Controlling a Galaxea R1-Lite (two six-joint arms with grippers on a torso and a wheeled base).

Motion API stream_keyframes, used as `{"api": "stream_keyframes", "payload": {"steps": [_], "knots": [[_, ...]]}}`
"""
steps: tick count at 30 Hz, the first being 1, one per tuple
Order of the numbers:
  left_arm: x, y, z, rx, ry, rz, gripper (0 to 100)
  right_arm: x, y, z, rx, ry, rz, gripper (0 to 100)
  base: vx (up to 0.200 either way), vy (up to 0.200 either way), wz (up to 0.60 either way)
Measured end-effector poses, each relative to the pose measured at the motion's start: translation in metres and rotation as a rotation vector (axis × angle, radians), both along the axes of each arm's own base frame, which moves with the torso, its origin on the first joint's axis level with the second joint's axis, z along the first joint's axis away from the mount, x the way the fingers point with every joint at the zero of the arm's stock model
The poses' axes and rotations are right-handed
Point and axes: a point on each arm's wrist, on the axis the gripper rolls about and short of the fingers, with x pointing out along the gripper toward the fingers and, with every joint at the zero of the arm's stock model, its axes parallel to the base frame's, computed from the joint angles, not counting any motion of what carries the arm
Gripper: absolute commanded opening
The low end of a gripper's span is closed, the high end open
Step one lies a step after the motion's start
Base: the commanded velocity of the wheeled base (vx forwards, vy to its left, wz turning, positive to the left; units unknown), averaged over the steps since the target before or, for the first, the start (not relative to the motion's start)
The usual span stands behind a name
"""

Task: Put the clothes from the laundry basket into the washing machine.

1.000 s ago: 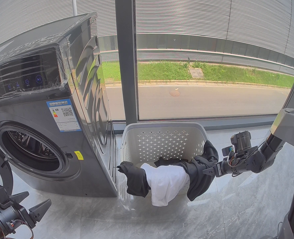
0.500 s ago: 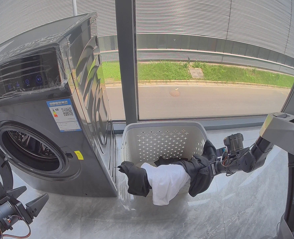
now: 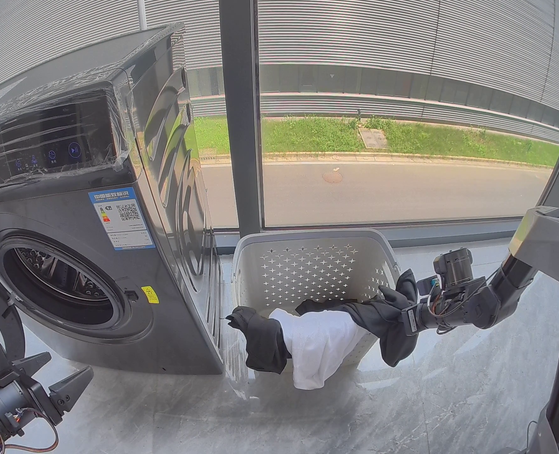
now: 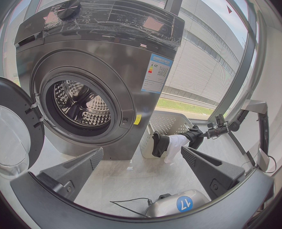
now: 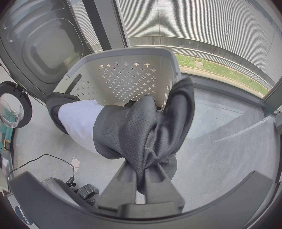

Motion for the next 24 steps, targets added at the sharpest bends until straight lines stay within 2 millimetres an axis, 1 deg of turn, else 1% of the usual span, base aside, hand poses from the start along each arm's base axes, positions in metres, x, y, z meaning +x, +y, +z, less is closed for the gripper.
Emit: {"api": "stream_keyframes", "payload": {"steps": [4, 7, 11, 12, 13, 17, 20, 24], "knots": [[0.0, 0.0, 0.0, -0.001, 0.0, -0.004, 100, -0.016, -0.001, 0.024, 0.008, -0.037, 0.007, 0, 0.0, 0.0, 0.0], [0.0, 0.0, 0.0, -0.001, -0.001, -0.007, 100, -0.028, -0.001, 0.052, 0.022, -0.101, 0.023, 0, 0.0, 0.0, 0.0], [0.0, -0.001, 0.0, -0.002, -0.003, -0.012, 100, -0.046, 0.0, 0.1, 0.059, -0.239, 0.056, 0, 0.0, 0.0, 0.0], [0.0, -0.001, 0.001, -0.003, -0.005, -0.013, 100, -0.053, 0.0, 0.116, 0.075, -0.287, 0.069, 0, 0.0, 0.0, 0.0], [0.0, -0.001, 0.002, -0.003, -0.007, -0.014, 100, -0.057, 0.001, 0.126, 0.086, -0.318, 0.079, 0, 0.0, 0.0, 0.0], [0.003, -0.001, 0.008, -0.008, -0.031, -0.023, 100, -0.088, 0.005, 0.18, 0.154, -0.496, 0.153, 0, 0.0, 0.0, 0.0], [0.008, -0.002, 0.018, -0.013, -0.067, -0.029, 100, -0.119, 0.013, 0.217, 0.214, -0.625, 0.236, 0, -0.2, 0.0, 0.0], [0.015, -0.003, 0.029, -0.02, -0.1, -0.049, 100, -0.153, 0.023, 0.243, 0.286, -0.719, 0.344, 0, -0.2, 0.0, 0.0]]}}
